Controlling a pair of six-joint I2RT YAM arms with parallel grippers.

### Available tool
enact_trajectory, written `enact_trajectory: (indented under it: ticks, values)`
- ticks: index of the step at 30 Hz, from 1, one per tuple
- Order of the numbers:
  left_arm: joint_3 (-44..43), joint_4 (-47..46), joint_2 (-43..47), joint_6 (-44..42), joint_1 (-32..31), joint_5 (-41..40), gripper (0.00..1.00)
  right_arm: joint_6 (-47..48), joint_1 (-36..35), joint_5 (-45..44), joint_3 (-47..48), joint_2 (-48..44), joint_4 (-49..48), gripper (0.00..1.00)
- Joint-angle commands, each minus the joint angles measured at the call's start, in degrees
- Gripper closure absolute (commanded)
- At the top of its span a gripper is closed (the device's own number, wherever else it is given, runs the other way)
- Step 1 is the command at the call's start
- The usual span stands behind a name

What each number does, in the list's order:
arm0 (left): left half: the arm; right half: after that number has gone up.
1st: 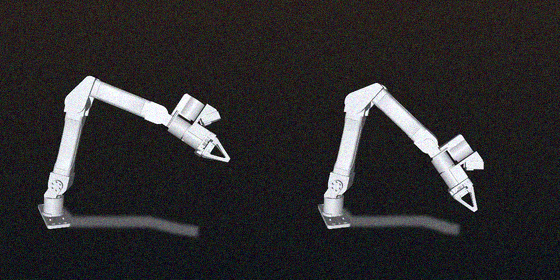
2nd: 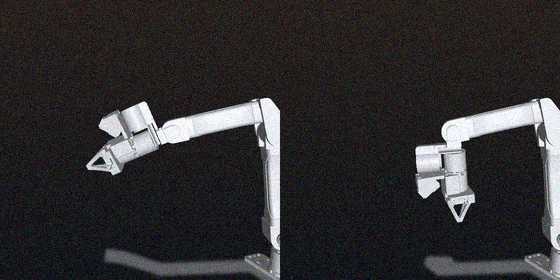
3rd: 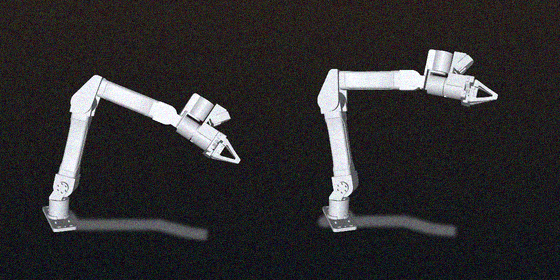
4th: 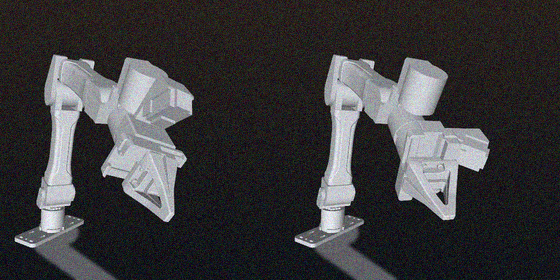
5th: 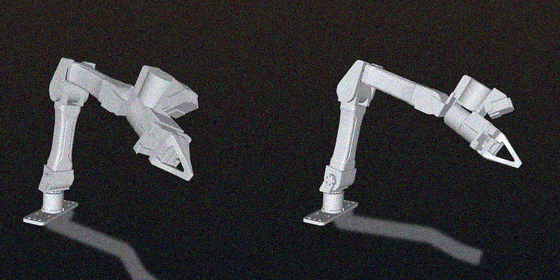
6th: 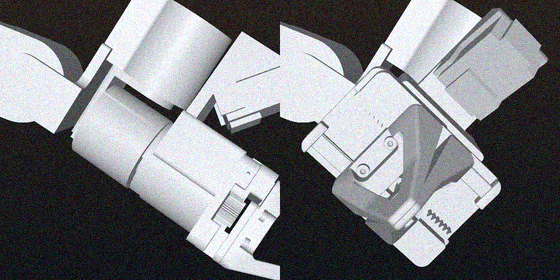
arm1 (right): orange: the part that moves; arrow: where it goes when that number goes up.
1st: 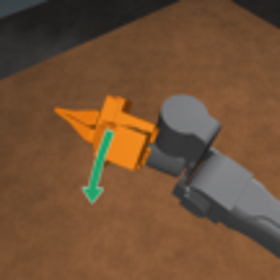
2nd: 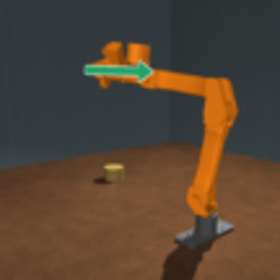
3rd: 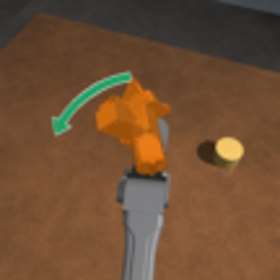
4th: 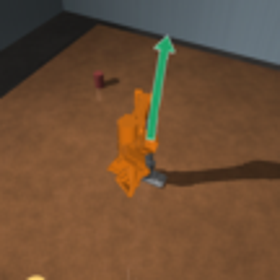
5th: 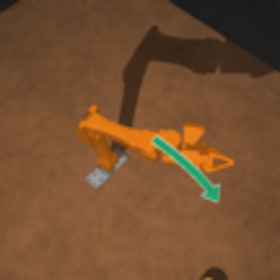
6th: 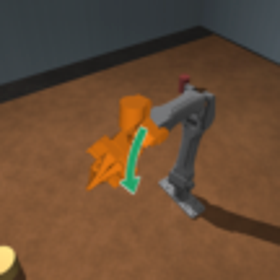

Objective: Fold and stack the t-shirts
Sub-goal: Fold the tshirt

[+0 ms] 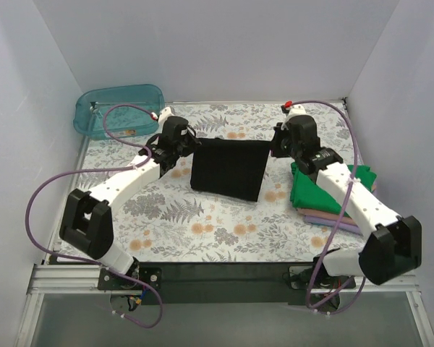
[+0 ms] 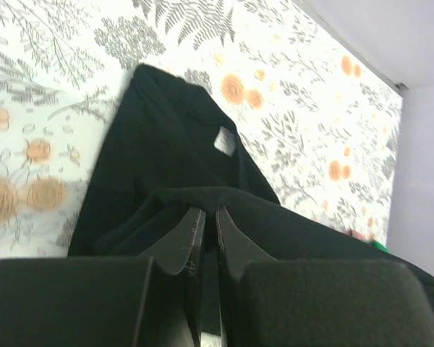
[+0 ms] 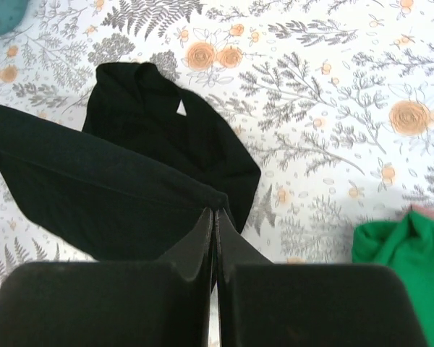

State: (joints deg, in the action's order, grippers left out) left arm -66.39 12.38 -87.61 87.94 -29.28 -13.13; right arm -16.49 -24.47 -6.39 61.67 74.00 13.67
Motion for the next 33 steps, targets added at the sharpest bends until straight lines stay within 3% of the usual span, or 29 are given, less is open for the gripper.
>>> enact_trajectory:
  ticks: [1, 6, 9, 13, 14, 15, 16, 17, 18, 19, 23, 27, 33]
  values:
    - [-4.8, -2.7, -3.8, -2.8, 2.7, -2.7, 1.00, 3.2, 4.0, 5.3, 5.1, 5.6, -4.1, 0.99]
    - [-11.3, -2.6, -14.9, -3.0, 5.4, -2.8, 1.00, 3.3, 7.6, 12.4, 11.9, 18.7, -4.8, 0.99]
    - [-16.4, -2.3, -22.3, -4.1, 7.2, 1.5, 1.00, 2.1, 9.1, 13.5, 16.0, 25.7, -4.7, 0.99]
    - [-23.7, -0.6, -30.2, -6.3, 8.4, 6.1, 0.90, 1.6, 10.6, 16.5, 21.3, 33.1, -4.4, 0.99]
    - [-24.8, -0.3, -31.2, -7.2, 8.4, 6.4, 0.70, 1.8, 11.1, 17.7, 22.3, 35.1, -4.3, 0.97]
    - [-25.7, 0.2, -31.7, -7.7, 8.4, 6.9, 0.54, 2.4, 11.3, 18.3, 24.3, 36.1, -3.5, 0.89]
    - [-27.4, 0.5, -32.3, -7.9, 8.4, 7.5, 0.39, 2.6, 11.5, 18.5, 25.2, 36.8, -2.7, 0.60]
    - [-27.6, 0.8, -32.1, -8.1, 8.4, 8.0, 0.10, 3.1, 11.6, 18.6, 26.0, 37.6, -1.6, 0.45]
    - [-27.8, 1.1, -31.7, -8.8, 8.4, 8.5, 0.08, 3.7, 11.6, 18.7, 26.8, 37.5, 0.0, 0.30]
    - [-27.3, 1.3, -29.9, -8.8, 8.4, 9.0, 0.08, 4.1, 11.6, 19.1, 26.8, 37.3, 0.6, 0.26]
    - [-21.4, 1.0, -22.5, -7.6, 8.4, 11.3, 0.08, 3.7, 10.7, 24.0, 20.8, 29.9, 0.5, 0.23]
    - [-10.9, -4.5, -16.3, -5.6, 7.6, 16.4, 0.07, 0.2, 7.6, 31.1, 9.2, 22.0, -8.1, 0.21]
    - [-1.7, -8.3, -17.6, -0.7, 7.0, 23.9, 0.07, -6.1, 2.0, 34.5, -0.5, 20.8, -17.6, 0.19]
